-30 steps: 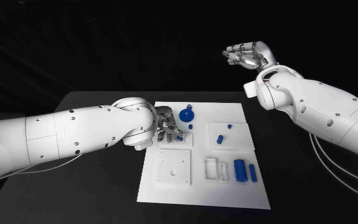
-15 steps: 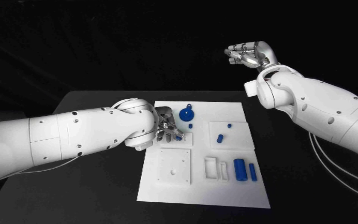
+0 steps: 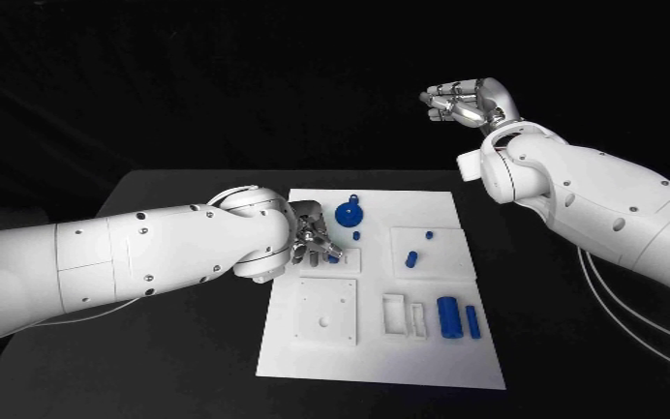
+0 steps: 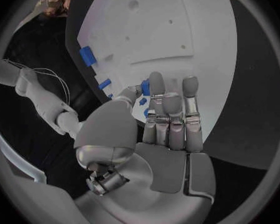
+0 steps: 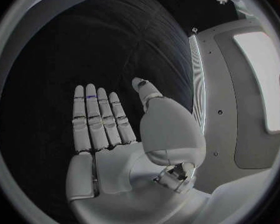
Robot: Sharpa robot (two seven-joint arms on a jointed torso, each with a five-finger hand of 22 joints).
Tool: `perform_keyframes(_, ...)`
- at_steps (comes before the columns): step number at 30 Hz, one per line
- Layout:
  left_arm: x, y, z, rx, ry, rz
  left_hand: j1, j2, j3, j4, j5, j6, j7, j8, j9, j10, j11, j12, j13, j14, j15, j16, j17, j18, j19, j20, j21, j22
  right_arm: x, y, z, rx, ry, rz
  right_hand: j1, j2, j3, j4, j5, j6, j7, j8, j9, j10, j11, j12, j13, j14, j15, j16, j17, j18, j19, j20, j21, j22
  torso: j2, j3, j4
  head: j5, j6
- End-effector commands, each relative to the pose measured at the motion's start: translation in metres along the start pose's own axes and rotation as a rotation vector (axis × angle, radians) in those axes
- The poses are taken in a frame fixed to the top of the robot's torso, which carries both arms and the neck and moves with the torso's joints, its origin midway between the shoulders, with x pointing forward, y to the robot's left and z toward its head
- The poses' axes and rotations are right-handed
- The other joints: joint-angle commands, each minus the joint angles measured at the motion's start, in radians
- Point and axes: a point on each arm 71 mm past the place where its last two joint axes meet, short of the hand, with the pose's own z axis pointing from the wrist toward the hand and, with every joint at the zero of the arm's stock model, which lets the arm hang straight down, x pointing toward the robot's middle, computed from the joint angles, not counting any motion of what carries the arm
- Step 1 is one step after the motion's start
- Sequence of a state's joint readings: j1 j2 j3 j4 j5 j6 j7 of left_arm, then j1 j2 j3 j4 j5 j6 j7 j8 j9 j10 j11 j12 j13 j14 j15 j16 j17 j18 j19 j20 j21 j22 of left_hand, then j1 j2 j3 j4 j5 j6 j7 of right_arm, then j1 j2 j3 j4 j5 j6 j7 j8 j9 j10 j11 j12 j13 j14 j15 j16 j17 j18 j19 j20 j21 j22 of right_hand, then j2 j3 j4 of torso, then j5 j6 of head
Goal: Assemble the parts on the task board
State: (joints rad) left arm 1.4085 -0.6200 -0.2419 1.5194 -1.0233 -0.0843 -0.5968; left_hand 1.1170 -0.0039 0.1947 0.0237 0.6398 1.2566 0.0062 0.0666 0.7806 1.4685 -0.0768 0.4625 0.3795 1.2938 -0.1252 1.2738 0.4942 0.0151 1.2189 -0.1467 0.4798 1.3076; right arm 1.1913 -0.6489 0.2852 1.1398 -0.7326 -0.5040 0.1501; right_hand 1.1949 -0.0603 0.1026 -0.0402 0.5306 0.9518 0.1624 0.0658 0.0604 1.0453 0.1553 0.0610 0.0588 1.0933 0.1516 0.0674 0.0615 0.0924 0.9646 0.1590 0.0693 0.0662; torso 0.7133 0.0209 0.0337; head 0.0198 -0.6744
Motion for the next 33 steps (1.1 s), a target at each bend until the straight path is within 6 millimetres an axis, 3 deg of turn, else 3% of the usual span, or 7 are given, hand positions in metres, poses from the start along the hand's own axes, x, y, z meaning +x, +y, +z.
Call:
perform_keyframes(1,0.0001,-0.0002,0.0001,0.004,-0.017,0.02,0.013,0.0,0.183,-0.177,0.005,0.024,-0.017,0.004,0.0,0.034,-0.007,0.003,0.001,0.006,-0.004,-0.003,0.001,0.003,0.002,-0.001,0.006,0.019,0.0009,-0.0002,0.0003,-0.005,0.019,0.007,-0.009,0.0,-0.002,-0.002,0.0,-0.007,0.0,-0.007,-0.001,-0.005,0.002,-0.003,-0.001,-0.007,-0.001,-0.005,-0.001,0.018,-0.006,0.0,0.003,-0.001,0.0,-0.0003,0.0012,0.0,-0.002)
perform_keyframes(33,0.0014,0.0034,-0.0003,0.007,-0.002,0.048,0.013,-0.002,0.185,-0.175,0.007,0.024,-0.017,0.004,-0.002,0.035,-0.008,0.002,0.0,0.008,-0.004,-0.007,0.004,0.003,0.003,-0.001,0.005,0.019,0.0044,-0.0054,-0.0007,0.01,0.034,0.014,-0.011,0.005,-0.015,-0.004,0.002,-0.011,0.001,-0.007,-0.001,-0.006,0.003,-0.003,-0.001,-0.009,0.0,-0.005,-0.001,0.018,-0.008,0.001,0.003,-0.001,0.0,0.0005,-0.001,0.004,-0.009)
